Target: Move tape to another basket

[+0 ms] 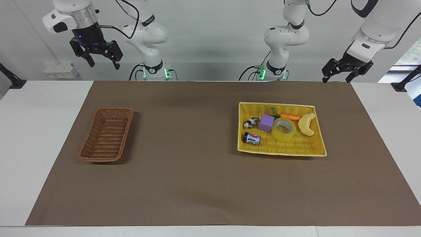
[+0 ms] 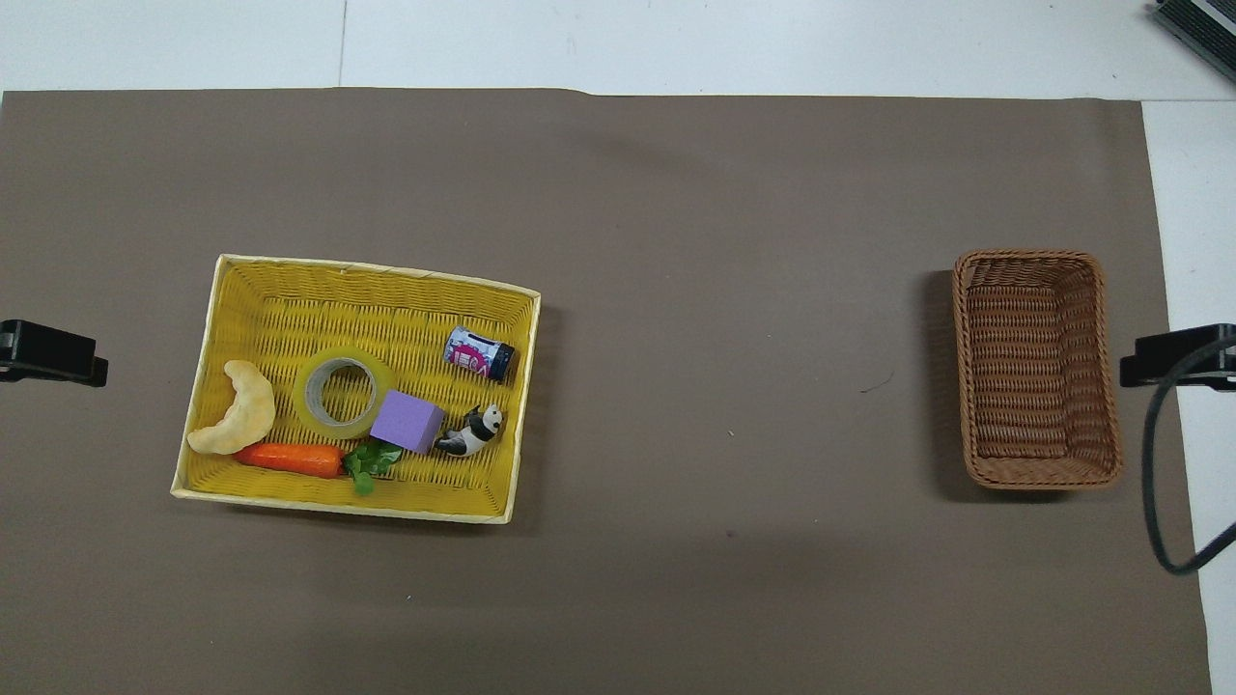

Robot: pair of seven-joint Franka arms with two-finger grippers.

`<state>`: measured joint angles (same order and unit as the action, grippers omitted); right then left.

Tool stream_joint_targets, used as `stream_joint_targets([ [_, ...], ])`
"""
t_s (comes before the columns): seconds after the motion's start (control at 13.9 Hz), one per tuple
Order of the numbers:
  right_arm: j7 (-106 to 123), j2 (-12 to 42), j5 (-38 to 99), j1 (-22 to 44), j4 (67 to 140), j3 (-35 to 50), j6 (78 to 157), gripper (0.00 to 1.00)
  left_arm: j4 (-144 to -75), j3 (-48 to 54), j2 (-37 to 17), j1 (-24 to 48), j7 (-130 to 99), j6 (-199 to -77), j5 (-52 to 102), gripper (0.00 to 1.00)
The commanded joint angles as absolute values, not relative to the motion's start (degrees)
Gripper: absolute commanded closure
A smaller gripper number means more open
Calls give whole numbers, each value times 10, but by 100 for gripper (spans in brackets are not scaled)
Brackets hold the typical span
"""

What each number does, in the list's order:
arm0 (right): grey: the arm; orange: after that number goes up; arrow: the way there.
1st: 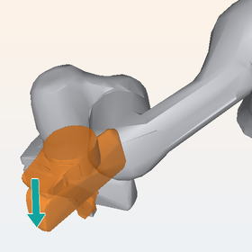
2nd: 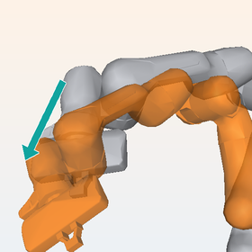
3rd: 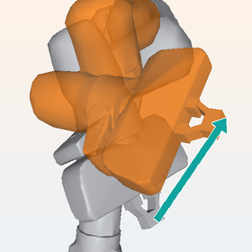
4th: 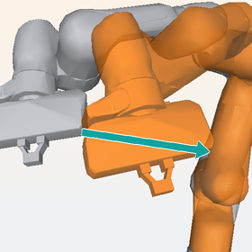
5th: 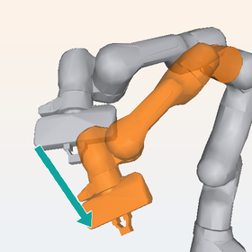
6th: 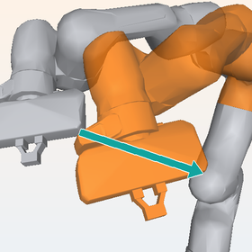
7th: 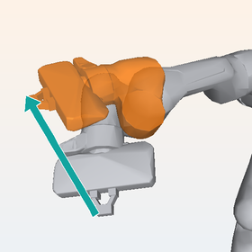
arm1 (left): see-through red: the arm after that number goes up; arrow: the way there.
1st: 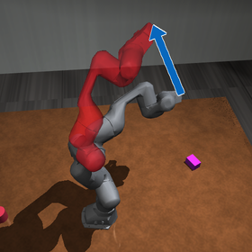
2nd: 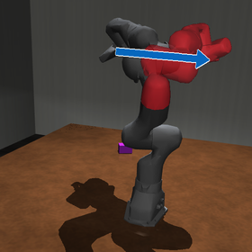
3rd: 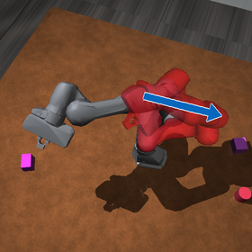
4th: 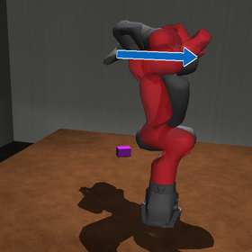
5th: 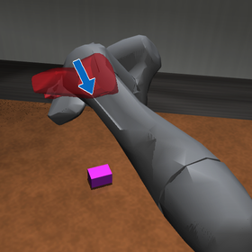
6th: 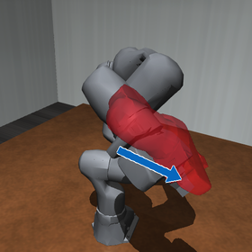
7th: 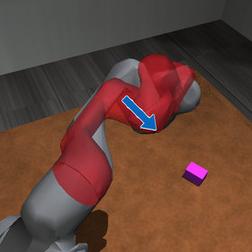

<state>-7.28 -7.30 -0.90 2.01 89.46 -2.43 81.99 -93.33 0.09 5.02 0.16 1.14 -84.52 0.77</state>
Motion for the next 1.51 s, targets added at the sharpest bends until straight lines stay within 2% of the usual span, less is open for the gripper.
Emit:
stream_joint_targets([
  [0.0, -67, -83, -17, 33, 905, -50, 817, 0, -928, 2, 52, -3, 14, -849, -4, 0],
  [0.5, -66, -84, -10, 33, 905, -49, 817, 0, -933, 3, 52, -3, 11, -888, -3, 0],
  [0.86, -66, -84, -10, 33, 905, -49, 817, 0, -932, 3, 30, 3, -10, -892, 2, 0],
  [1.22, -49, -86, -4, 34, 907, -43, 795, 0, -1019, 10, 40, 18, -24, -955, 2, 0],
  [1.43, 14, -85, 18, 34, 913, -39, 839, 0, -1095, 9, 41, 25, -23, -1041, 2, 0],
])
